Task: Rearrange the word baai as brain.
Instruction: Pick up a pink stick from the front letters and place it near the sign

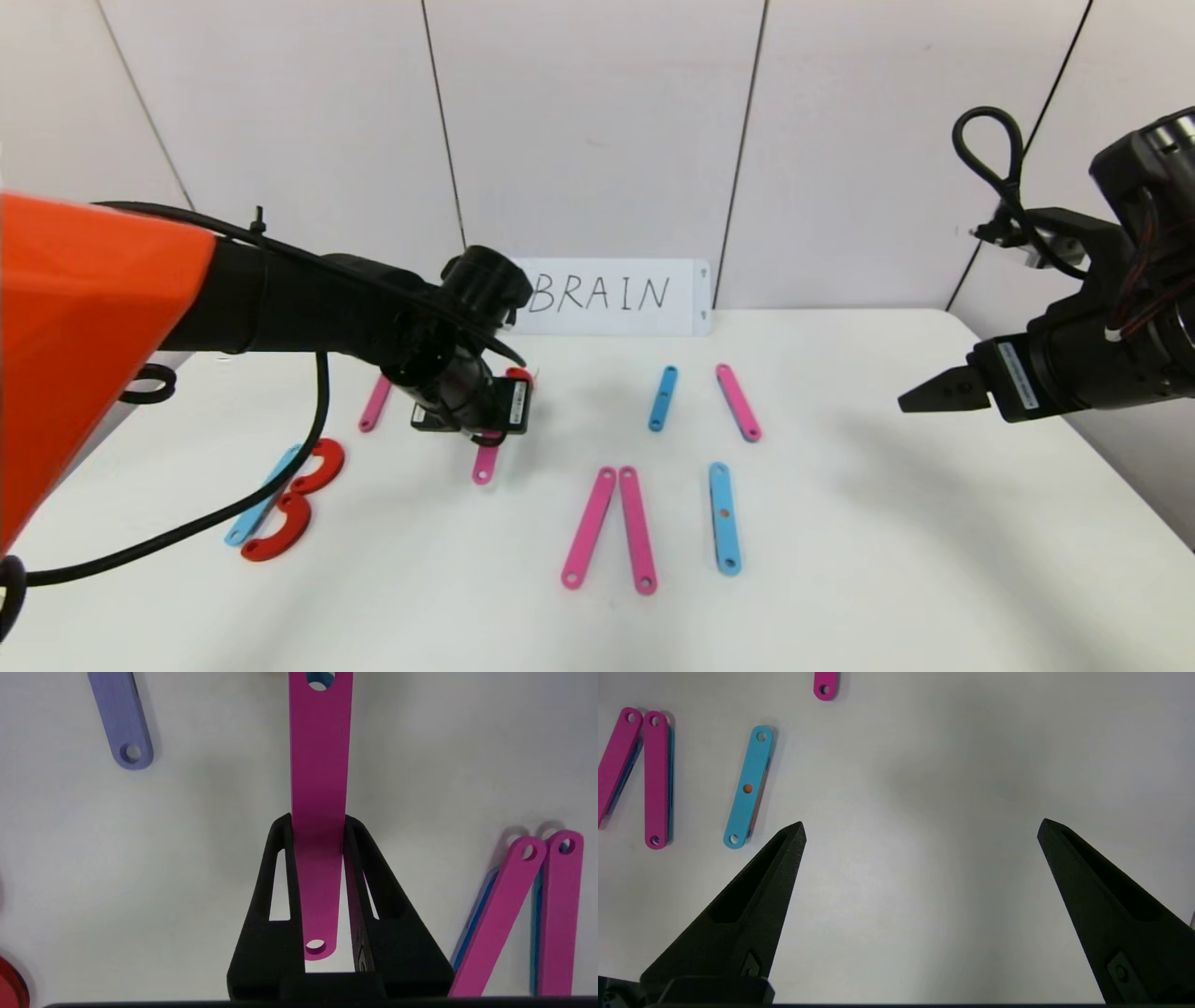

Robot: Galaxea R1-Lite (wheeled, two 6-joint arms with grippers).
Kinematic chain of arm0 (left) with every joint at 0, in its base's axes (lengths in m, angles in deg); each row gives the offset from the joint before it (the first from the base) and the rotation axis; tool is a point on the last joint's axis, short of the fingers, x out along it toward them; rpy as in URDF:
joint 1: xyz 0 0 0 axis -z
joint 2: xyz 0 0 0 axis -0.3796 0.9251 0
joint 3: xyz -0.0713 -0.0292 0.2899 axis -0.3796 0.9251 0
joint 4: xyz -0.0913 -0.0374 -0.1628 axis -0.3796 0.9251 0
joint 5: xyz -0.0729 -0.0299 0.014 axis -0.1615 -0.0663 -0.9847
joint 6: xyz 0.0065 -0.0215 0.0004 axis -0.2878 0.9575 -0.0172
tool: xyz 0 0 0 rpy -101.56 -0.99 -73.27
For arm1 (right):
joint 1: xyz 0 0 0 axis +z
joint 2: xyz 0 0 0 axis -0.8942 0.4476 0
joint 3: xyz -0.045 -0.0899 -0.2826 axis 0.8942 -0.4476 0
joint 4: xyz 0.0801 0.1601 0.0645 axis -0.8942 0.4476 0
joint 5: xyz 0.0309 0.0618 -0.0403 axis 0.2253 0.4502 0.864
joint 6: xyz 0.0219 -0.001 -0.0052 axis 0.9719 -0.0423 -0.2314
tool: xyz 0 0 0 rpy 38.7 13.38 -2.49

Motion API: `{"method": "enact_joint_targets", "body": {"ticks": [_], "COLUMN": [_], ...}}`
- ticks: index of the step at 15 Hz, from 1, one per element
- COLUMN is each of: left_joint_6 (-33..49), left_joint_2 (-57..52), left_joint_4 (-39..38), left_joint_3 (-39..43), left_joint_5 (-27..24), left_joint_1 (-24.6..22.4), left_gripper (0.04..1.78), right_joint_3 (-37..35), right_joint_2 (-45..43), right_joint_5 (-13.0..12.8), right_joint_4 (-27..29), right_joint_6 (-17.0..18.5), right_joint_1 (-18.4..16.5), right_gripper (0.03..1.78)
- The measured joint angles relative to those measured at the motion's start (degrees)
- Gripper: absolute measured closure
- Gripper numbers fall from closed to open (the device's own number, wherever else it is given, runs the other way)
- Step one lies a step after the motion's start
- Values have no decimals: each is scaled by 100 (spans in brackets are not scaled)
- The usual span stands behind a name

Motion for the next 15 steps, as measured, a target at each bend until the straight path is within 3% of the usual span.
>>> {"method": "enact_joint_targets", "body": {"ticks": [15], "left_joint_6": [-438], "left_joint_2": [1521], "left_joint_4": [336], "left_joint_3": [-2382], "left_joint_5": [17], "left_joint_1": [455], "left_gripper": [152], "right_joint_3": [-240], "right_joint_2": [-286], "right_joint_5": [38], "right_joint_4": [-13], "right_joint_6": [-307], "right_joint_1": [106], "right_gripper": [7]}}
